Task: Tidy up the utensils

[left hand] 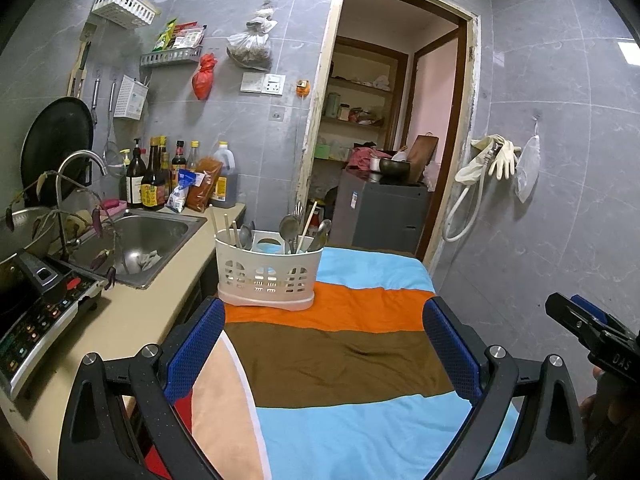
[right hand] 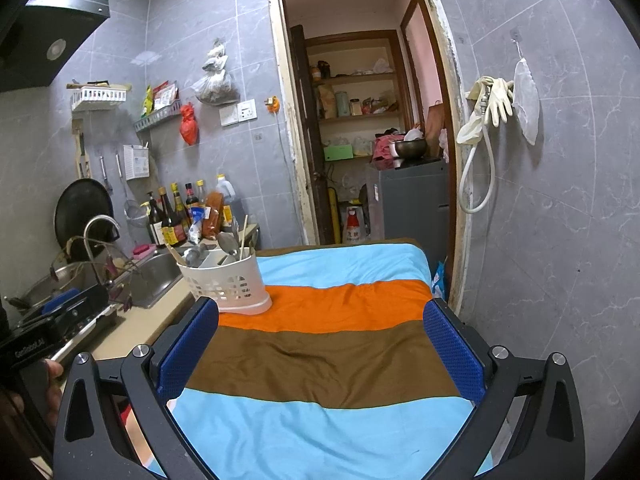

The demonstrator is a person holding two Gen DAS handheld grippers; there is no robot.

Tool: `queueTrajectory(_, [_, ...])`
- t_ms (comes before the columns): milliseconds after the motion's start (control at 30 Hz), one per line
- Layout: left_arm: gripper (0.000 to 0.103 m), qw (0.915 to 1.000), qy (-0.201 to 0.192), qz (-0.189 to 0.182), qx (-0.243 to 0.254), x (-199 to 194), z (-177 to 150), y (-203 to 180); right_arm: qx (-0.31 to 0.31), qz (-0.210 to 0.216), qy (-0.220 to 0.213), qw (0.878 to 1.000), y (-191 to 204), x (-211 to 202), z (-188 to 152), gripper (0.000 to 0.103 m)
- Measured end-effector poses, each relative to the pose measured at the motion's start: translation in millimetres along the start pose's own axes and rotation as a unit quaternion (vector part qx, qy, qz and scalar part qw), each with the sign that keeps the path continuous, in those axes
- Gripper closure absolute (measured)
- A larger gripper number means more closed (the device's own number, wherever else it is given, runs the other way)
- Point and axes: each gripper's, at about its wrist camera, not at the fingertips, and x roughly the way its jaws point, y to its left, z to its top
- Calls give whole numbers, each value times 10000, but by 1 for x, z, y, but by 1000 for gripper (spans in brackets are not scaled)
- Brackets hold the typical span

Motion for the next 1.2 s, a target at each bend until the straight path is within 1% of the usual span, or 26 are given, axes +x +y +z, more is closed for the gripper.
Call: queueTrajectory(1200, [6, 10000, 40, 35, -14, 1, -3, 1, -8, 9, 21, 10000, 2, -1, -3, 0])
